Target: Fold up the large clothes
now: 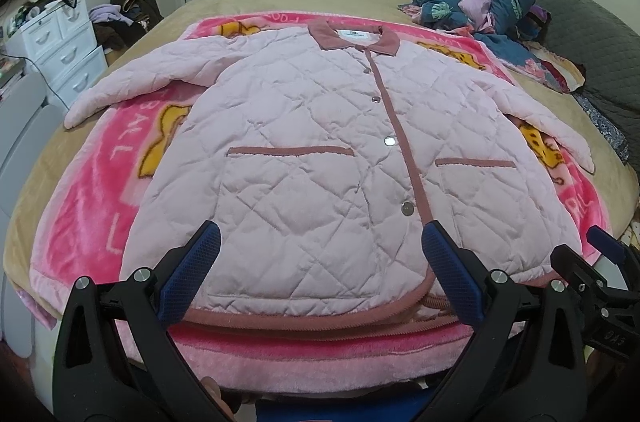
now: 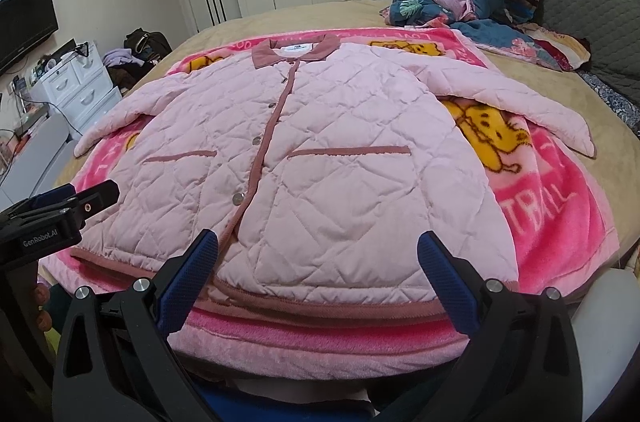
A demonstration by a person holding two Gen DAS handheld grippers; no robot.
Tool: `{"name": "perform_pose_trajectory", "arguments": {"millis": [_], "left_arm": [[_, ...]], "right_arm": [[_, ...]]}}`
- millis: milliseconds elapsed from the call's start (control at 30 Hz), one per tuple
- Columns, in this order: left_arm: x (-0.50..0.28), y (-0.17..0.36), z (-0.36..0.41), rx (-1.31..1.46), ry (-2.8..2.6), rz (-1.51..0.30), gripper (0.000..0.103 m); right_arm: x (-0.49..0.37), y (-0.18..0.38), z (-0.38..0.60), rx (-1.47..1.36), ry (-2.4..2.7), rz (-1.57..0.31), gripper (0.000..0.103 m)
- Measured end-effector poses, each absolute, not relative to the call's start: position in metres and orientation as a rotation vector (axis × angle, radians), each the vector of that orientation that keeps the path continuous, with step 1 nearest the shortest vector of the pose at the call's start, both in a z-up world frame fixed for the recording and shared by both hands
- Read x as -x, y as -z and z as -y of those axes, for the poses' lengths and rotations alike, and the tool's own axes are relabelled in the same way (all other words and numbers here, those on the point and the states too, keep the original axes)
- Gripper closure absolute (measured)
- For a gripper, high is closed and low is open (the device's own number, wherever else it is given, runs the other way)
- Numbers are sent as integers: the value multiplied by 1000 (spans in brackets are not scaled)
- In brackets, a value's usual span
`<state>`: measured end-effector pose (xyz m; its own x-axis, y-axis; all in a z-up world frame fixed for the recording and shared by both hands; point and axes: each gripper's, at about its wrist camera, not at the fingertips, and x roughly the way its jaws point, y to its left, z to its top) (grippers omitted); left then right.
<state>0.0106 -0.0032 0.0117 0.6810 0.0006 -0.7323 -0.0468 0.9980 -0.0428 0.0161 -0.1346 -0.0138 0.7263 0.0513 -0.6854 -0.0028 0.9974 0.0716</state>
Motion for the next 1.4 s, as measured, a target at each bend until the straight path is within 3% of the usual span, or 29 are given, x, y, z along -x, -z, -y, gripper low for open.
{"name": "perform_pose_trajectory", "arguments": {"millis": [800, 1400], "left_arm": [[-113, -29, 41, 43, 50, -866, 9], [-225, -18, 79, 54, 76, -895, 9]], "right_arm": [[-111, -7, 184, -152, 17, -765, 4], [-200, 6, 297, -339, 204, -782, 4]]}}
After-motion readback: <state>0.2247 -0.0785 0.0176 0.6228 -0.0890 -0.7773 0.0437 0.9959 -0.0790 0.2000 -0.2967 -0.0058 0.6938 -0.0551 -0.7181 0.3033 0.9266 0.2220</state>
